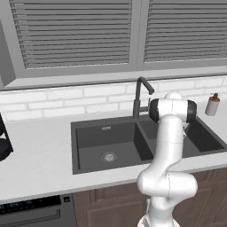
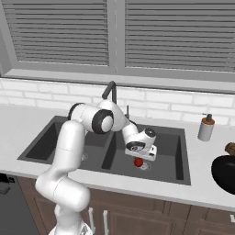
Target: Pick the bell pepper from the sink and place it in the bowl. Then pick the bowl and place it in the microwave. Then close the microwave door and press the start button.
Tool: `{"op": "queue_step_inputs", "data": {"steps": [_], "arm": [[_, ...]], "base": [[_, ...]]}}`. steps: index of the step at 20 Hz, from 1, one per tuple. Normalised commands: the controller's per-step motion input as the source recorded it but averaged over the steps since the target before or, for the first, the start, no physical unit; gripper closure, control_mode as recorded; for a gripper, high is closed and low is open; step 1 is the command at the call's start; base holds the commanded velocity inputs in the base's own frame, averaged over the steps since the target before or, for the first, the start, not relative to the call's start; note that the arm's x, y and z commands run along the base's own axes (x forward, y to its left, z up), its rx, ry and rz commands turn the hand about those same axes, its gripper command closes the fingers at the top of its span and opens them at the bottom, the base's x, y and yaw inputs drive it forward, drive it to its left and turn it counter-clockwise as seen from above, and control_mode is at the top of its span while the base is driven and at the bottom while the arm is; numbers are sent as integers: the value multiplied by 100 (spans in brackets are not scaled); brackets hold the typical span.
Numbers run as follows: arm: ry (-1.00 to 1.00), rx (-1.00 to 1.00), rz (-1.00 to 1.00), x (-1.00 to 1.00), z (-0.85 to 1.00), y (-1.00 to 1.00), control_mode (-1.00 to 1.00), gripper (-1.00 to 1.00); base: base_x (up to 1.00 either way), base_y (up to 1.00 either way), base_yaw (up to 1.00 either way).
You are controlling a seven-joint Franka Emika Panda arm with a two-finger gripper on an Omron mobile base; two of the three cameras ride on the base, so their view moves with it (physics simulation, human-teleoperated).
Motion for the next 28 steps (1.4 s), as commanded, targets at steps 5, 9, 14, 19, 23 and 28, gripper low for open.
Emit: {"op": "queue_step_inputs", "data": {"steps": [5, 9, 14, 19, 23, 28], "arm": [[0, 0, 0, 3, -10, 0, -100, -100], [0, 0, 0, 0, -9, 2, -100, -100], [0, 0, 0, 3, -14, 0, -100, -100], [0, 0, 0, 1, -15, 0, -100, -100], [0, 0, 0, 1, -21, 0, -100, -100], [0, 0, 0, 0, -26, 1, -100, -100]], "base": [[0, 0, 0], [0, 0, 0], [0, 0, 0], [0, 0, 0], [0, 0, 0], [0, 0, 0]]}}
